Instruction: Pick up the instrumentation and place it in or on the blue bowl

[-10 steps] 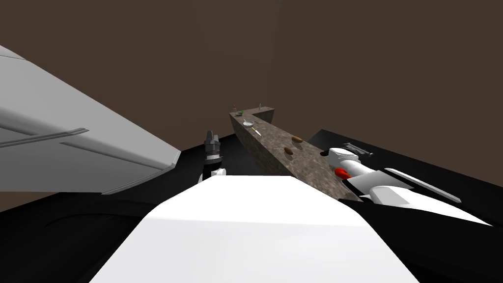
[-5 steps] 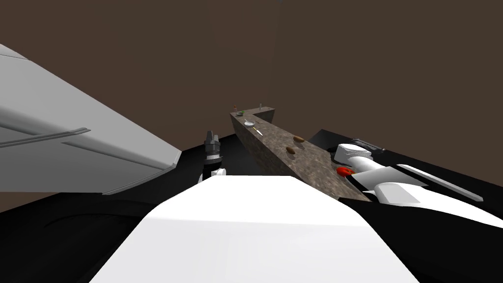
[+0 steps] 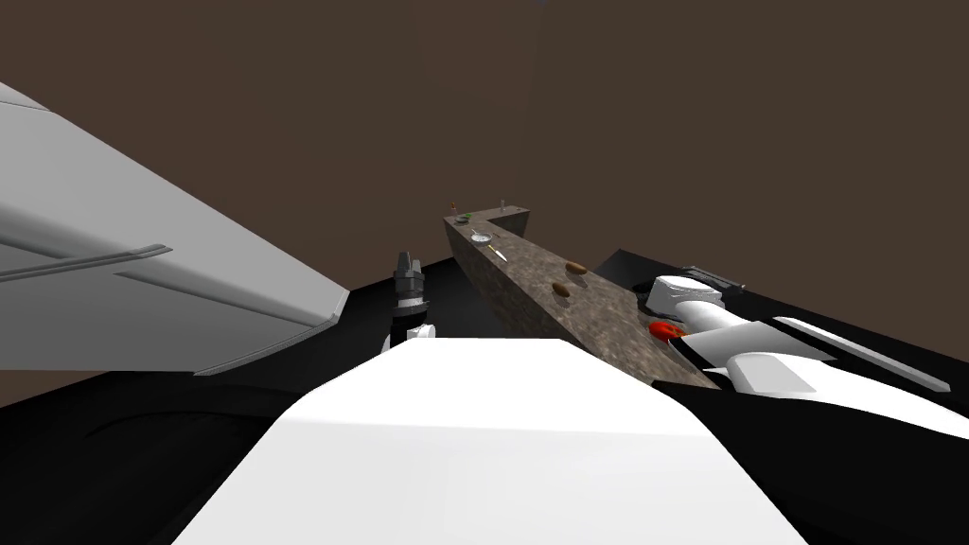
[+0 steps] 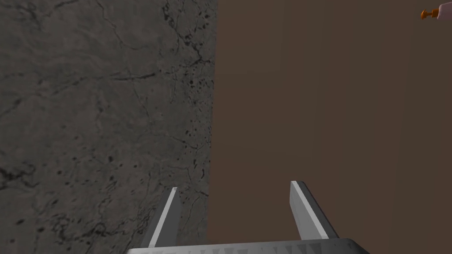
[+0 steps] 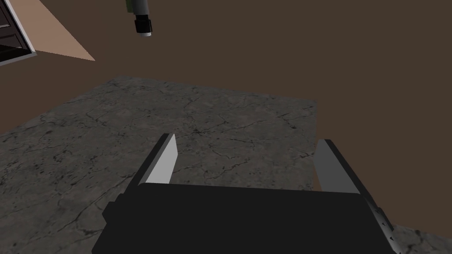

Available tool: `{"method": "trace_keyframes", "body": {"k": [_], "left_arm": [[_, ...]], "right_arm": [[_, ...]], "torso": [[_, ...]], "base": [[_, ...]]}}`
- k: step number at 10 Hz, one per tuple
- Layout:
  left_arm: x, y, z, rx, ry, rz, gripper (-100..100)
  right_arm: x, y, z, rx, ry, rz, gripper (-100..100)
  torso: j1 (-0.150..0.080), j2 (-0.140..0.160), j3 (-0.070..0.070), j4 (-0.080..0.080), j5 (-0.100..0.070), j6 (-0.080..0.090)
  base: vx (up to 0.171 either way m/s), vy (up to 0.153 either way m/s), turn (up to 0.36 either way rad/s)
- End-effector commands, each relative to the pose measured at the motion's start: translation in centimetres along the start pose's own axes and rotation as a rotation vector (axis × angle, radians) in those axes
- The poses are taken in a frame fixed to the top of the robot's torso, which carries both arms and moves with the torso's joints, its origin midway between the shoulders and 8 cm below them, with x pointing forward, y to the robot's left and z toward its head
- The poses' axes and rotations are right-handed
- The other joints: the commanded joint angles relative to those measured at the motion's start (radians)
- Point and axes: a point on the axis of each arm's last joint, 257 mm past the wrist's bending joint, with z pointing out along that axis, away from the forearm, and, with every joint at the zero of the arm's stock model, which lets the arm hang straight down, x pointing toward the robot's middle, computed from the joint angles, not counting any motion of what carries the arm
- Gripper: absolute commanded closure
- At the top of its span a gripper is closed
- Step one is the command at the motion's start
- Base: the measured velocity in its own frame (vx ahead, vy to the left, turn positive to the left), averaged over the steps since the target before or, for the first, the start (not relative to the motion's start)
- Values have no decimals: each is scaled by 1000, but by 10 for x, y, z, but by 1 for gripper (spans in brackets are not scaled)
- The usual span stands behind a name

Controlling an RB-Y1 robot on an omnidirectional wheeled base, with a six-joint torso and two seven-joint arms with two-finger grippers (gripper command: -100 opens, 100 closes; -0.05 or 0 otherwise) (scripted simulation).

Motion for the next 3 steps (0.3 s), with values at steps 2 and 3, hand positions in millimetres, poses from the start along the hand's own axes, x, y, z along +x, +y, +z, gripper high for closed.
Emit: {"method": "trace_keyframes", "body": {"k": [2,3], "left_arm": [[0,0,0,0,0,0,0],[0,0,0,0,0,0,0]], "right_arm": [[0,0,0,0,0,0,0],[0,0,0,0,0,0,0]], "torso": [[0,0,0,0,0,0],[0,0,0,0,0,0]], "base": [[0,0,0],[0,0,0]]}}
